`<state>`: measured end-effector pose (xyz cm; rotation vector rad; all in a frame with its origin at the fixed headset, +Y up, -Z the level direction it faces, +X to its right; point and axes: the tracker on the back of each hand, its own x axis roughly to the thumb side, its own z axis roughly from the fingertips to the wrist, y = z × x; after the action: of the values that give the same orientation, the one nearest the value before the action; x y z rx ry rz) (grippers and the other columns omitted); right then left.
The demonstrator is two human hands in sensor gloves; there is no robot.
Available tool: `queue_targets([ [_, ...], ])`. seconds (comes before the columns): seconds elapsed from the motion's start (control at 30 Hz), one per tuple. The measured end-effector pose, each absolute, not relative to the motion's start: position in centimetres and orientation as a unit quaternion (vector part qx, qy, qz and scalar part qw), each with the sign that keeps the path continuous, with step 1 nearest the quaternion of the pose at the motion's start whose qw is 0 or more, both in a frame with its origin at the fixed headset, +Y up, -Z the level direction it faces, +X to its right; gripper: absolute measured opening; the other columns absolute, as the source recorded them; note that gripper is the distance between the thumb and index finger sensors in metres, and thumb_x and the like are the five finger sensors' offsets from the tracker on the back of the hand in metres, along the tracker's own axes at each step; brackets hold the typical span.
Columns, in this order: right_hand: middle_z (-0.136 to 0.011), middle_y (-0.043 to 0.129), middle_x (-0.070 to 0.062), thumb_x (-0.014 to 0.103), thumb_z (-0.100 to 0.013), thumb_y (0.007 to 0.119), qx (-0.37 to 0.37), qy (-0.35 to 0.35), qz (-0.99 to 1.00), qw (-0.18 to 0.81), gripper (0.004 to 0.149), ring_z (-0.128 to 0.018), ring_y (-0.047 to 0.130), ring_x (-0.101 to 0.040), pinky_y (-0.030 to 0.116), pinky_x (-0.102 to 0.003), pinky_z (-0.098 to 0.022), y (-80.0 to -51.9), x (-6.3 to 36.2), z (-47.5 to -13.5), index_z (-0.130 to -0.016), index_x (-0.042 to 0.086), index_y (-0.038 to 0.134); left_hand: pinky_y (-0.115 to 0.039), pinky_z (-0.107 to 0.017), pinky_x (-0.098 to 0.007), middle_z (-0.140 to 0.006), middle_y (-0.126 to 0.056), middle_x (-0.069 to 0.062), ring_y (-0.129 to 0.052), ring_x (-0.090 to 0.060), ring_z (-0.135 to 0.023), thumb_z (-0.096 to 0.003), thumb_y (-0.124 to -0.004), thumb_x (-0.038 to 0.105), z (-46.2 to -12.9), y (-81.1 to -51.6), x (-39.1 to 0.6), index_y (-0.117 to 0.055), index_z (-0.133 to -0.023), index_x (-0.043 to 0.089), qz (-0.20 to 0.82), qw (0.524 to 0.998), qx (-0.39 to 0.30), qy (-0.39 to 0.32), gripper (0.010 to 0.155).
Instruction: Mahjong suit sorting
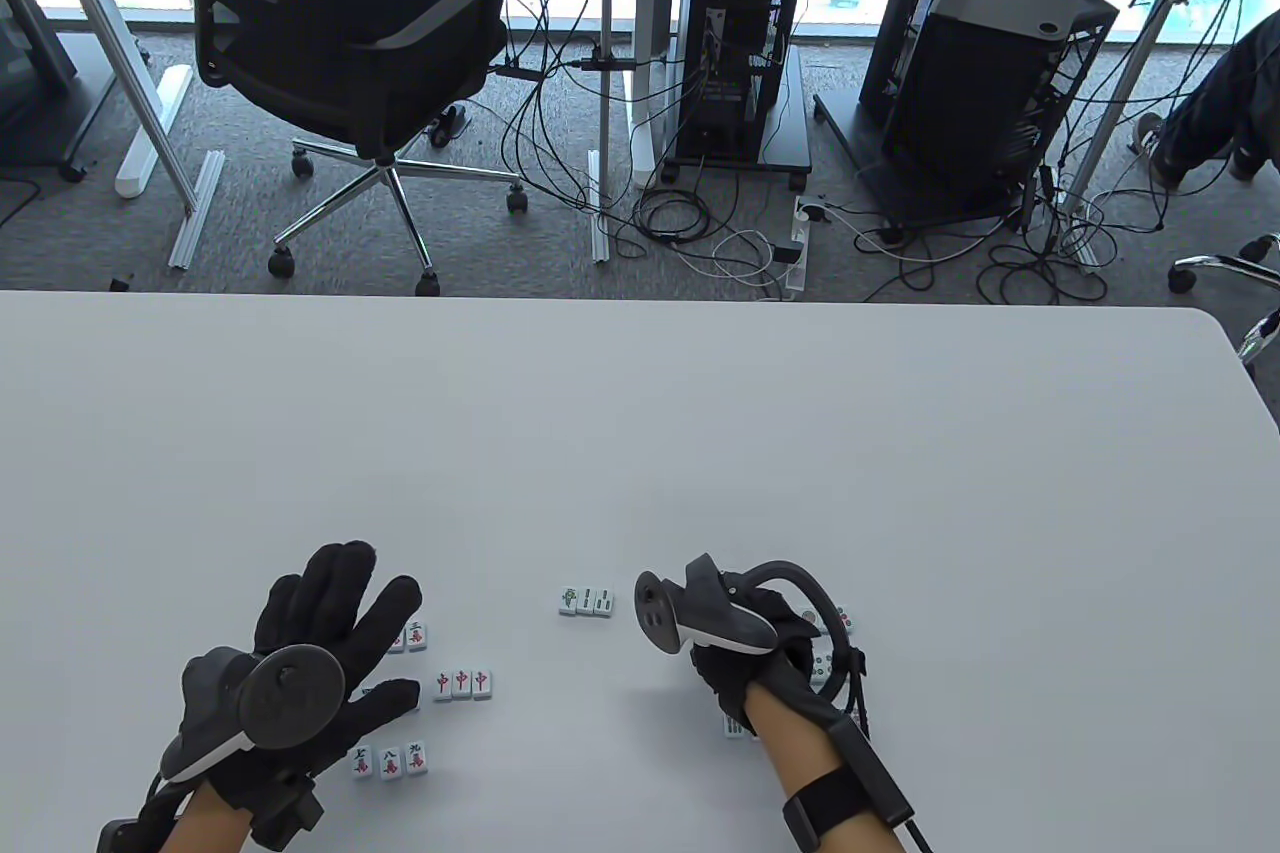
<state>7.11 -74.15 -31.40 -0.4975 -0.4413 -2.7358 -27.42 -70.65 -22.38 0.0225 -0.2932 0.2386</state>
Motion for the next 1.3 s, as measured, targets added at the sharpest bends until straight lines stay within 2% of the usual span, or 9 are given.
queue_targets([
  [0.23,-0.035,0.098,0.000,0.041,-0.035,0.085,-0.185,-0.143,-0.948,0.214,0.063,-0.006,0.087,-0.007,0.082,-0.027,-0.005,-75.7,7.5,-30.4,-0.089,0.010,0.074,-0.018,-0.082,-0.058,-0.113,0.003,0.013,-0.004,-0.021,-0.114,-0.0366,-0.064,0.071,-22.4,-70.7,-27.3,-0.033,-0.107,0.044,0.115,0.982,0.010,-0.146,0.082],
  [0.43,-0.031,0.098,0.001,0.037,-0.034,0.087,-0.184,-0.137,-0.948,0.219,0.059,-0.003,0.086,-0.006,0.081,-0.026,-0.002,-76.4,6.9,-30.3,-0.082,0.004,0.079,-0.017,-0.082,-0.058,-0.113,0.003,0.013,-0.004,-0.021,-0.114,-0.0366,-0.063,0.071,-22.3,-70.6,-27.2,-0.033,-0.107,0.044,0.117,0.982,0.011,-0.146,0.082],
  [0.57,-0.031,0.098,0.001,0.038,-0.033,0.087,-0.184,-0.130,-0.957,0.183,0.059,-0.003,0.086,-0.006,0.081,-0.027,-0.002,-76.0,6.2,-30.9,-0.081,0.004,0.080,-0.018,-0.082,-0.058,-0.113,0.003,0.013,-0.004,-0.021,-0.114,-0.0364,-0.064,0.071,-22.3,-70.6,-27.2,-0.033,-0.107,0.044,0.118,0.982,0.013,-0.148,0.082],
  [0.7,-0.034,0.098,0.000,0.038,-0.033,0.087,-0.200,-0.058,-0.969,0.130,0.058,-0.006,0.087,-0.008,0.082,-0.028,-0.005,-75.0,4.4,-31.6,-0.081,0.005,0.080,-0.017,-0.082,-0.058,-0.113,0.003,0.013,-0.004,-0.021,-0.114,-0.0365,-0.064,0.071,-22.3,-70.6,-27.2,-0.033,-0.107,0.044,0.118,0.982,0.014,-0.149,0.082],
  [0.8,-0.036,0.098,0.000,0.038,-0.034,0.086,-0.212,-0.045,-0.969,0.119,0.058,-0.007,0.088,-0.008,0.082,-0.028,-0.006,-74.9,2.9,-32.2,-0.082,0.005,0.080,-0.017,-0.082,-0.058,-0.113,0.003,0.013,-0.004,-0.021,-0.114,-0.0365,-0.064,0.071,-22.3,-70.6,-27.2,-0.033,-0.107,0.044,0.120,0.981,0.016,-0.149,0.082],
  [1.0,-0.037,0.098,-0.001,0.038,-0.034,0.086,-0.204,-0.058,-0.968,0.137,0.058,-0.008,0.088,-0.008,0.083,-0.028,-0.007,-75.8,0.3,-33.5,-0.082,0.006,0.080,-0.017,-0.082,-0.058,-0.113,0.003,0.013,-0.004,-0.021,-0.114,-0.0365,-0.064,0.071,-22.2,-70.5,-27.3,-0.032,-0.107,0.044,0.125,0.980,0.022,-0.152,0.082],
  [1.3,-0.039,0.098,-0.001,0.037,-0.035,0.085,-0.199,-0.070,-0.970,0.122,0.056,-0.010,0.089,-0.009,0.083,-0.028,-0.008,-76.5,-0.7,-34.4,-0.082,0.007,0.080,-0.017,-0.082,-0.058,-0.113,0.003,0.013,-0.004,-0.021,-0.114,-0.0366,-0.064,0.071,-22.1,-70.5,-27.3,-0.033,-0.107,0.044,0.127,0.980,0.024,-0.155,0.081],
])
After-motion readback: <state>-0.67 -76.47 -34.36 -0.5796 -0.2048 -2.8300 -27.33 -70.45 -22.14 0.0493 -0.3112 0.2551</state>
